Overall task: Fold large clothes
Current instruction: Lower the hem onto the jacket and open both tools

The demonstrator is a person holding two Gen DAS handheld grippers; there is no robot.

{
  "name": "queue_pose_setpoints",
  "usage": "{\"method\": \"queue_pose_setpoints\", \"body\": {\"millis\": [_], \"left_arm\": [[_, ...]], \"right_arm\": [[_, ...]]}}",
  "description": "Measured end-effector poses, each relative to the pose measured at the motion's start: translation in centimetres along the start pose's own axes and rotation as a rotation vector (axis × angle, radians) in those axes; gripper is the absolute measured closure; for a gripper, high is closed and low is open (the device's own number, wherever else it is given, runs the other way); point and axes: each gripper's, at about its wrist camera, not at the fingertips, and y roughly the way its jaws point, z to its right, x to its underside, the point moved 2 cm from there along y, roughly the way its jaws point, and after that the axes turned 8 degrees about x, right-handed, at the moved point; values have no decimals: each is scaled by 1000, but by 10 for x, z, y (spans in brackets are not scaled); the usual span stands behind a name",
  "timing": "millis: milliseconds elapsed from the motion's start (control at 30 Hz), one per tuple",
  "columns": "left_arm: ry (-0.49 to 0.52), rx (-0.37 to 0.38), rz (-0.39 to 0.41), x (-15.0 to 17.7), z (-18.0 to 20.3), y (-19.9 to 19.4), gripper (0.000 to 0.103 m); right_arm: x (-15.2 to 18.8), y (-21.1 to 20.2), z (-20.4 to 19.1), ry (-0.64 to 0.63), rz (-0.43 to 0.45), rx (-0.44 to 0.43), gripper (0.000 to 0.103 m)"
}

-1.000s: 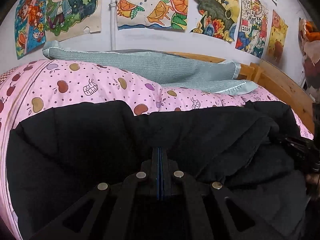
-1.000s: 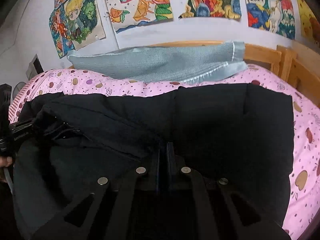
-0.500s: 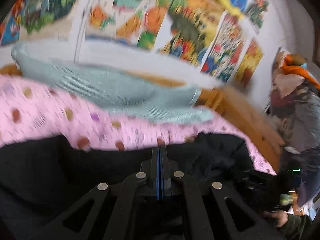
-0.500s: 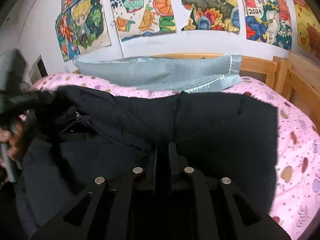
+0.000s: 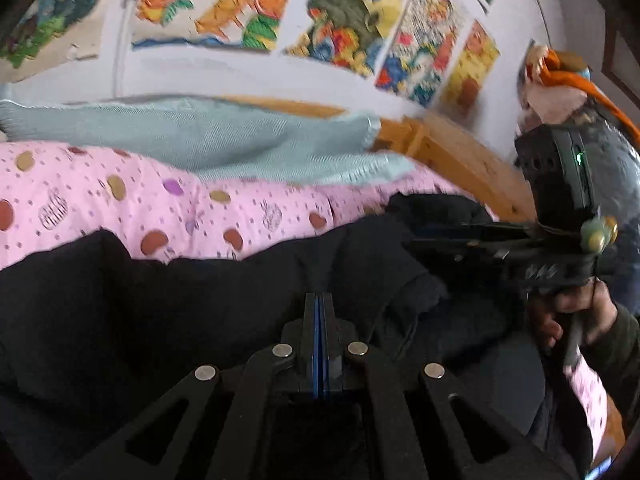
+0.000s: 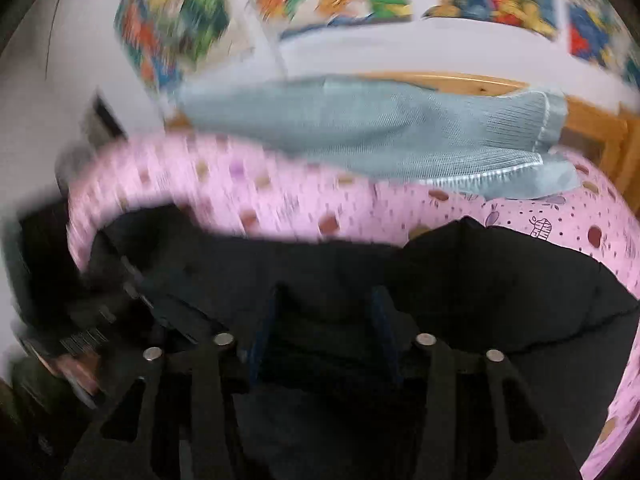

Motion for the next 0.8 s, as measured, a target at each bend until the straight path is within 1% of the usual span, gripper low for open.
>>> {"method": "queue_pose_setpoints", "body": {"millis": [67, 100, 133, 167, 200, 300, 400, 467, 500, 533, 567, 600, 633, 700, 733, 800], "left_arm": [[30, 12, -45, 4, -1, 4, 101], [48, 14, -78, 6, 0, 7, 101], [70, 8, -110, 8, 1, 11, 101], [95, -10, -141, 10, 4, 15, 101], [114, -28, -168, 11, 7, 20, 101], [141, -89, -219, 15, 9, 38, 101], [147, -151, -267, 20, 6, 59, 100], [134, -174, -275, 22, 4, 65, 99], [130, -176, -263, 21, 5, 64, 99], [134, -169, -237, 21, 7, 60, 99], [130, -139, -198, 20, 9, 51, 100], [97, -78, -158, 18, 10, 41, 100], [28, 24, -102, 16, 9, 27, 100], [-54, 159, -23, 12, 6, 11, 100], [-66, 179, -7, 9, 8, 8, 100], [-44, 169, -33, 6, 14, 12, 100]], "right_arm": [[11, 3, -7, -88, -24, 5, 66], [17, 6, -12, -163, -59, 7, 66], [24, 9, -16, -243, -83, 27, 66], [28, 11, -18, -294, -98, 37, 66], [29, 15, -19, -316, -107, 42, 66], [33, 37, -15, -294, -136, 52, 66], [38, 61, -16, -303, -149, 71, 66], [41, 69, -14, -293, -145, 69, 66], [42, 69, -14, -289, -128, 67, 66], [45, 66, -13, -286, -98, 61, 66], [47, 60, -10, -273, -65, 50, 66], [50, 53, -8, -262, -33, 39, 66], [54, 43, -3, -252, 6, 25, 66], [61, 21, 6, -215, 81, 4, 66], [63, 13, 9, -202, 98, 12, 66], [68, 1, 12, -194, 106, 95, 66]]}}
